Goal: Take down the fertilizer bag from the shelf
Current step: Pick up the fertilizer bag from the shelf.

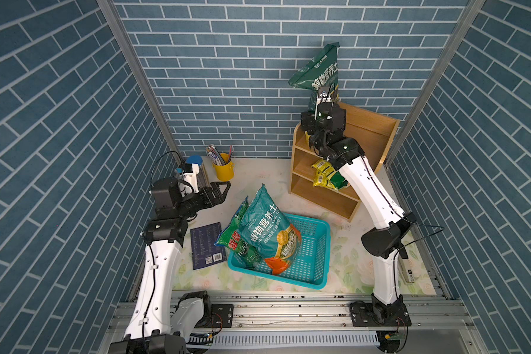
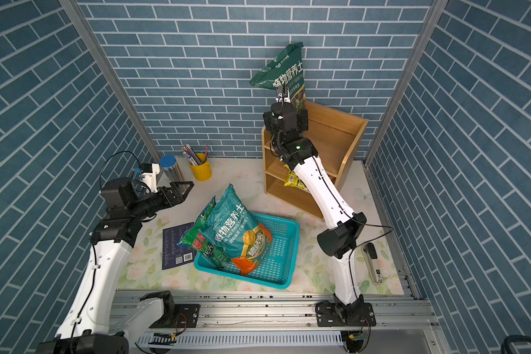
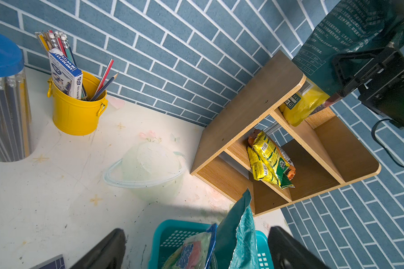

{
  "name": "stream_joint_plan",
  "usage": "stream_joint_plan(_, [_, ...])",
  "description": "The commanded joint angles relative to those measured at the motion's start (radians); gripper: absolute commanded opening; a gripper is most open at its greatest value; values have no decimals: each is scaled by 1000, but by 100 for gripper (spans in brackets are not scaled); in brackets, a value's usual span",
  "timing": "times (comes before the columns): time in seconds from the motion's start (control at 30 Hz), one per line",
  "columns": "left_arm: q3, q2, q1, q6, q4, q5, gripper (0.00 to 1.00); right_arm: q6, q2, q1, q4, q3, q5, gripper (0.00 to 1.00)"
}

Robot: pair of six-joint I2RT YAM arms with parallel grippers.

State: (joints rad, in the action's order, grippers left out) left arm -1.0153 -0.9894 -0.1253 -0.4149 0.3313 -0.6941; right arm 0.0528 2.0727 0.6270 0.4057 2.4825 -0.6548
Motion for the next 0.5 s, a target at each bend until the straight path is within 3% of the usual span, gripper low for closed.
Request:
stream_joint_plan(0.0, [11,0,-6,-3,-13,-8,100,42,9,-23,-28,24,25,67])
stream_joint_plan(0.07, [11,-2,-6,-5,-16,-8,100,52,2,-24,-39,23,41,26])
stream_joint_plan(0.17, [14,-10,-10,-12,-24,-11,100,64,-9,-24,-34,21,82,0])
stream_joint_plan(0.47, [20,-12,-10,-18,-32,-28,100,29,-146,-21,-58,-82,116,0])
